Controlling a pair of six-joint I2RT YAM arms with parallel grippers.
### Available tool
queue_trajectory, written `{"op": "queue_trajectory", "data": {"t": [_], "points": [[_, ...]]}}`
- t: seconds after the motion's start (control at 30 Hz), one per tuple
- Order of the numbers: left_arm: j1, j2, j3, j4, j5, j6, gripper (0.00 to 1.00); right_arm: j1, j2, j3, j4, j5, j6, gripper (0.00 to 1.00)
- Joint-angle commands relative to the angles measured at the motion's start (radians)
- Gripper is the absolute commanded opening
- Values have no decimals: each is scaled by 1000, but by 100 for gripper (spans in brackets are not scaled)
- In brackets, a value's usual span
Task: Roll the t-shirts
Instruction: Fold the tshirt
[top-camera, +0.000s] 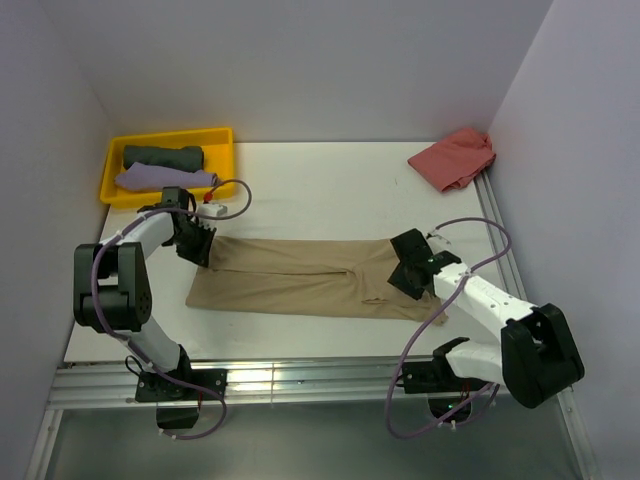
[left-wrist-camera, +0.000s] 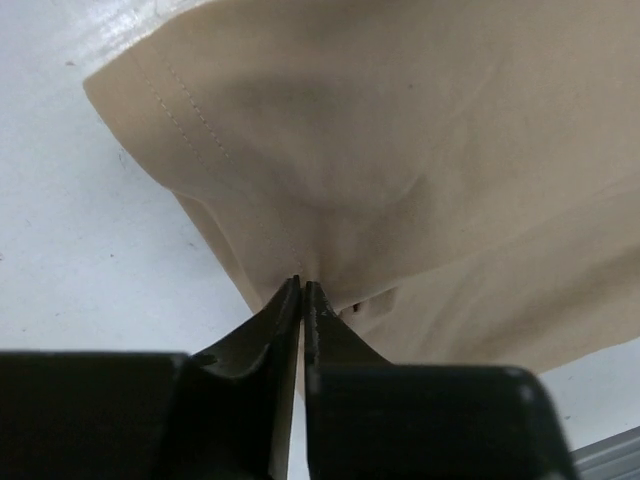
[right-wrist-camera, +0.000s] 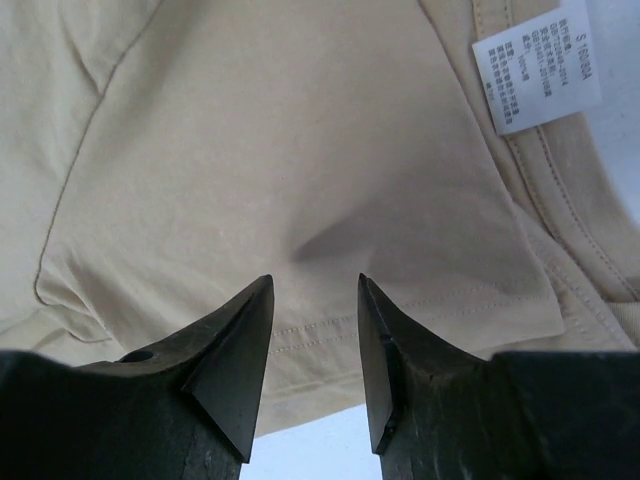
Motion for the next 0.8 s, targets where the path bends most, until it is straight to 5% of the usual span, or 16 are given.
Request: {"op": "queue_trajectory", "data": {"t": [0.0, 0.07, 0.3, 0.77], "points": [[-4, 23, -24, 23, -55, 19, 7, -31, -4, -5, 41, -10, -29, 47], [-4, 30, -36, 43, -84, 13, 1, -42, 6, -10, 47, -14, -32, 49], [1, 14, -58, 57, -102, 16, 2, -108, 25, -47, 66, -40, -55, 54], [53, -40, -19, 24, -47, 28, 48, -241, 42, -73, 76, -75, -98, 58]]}}
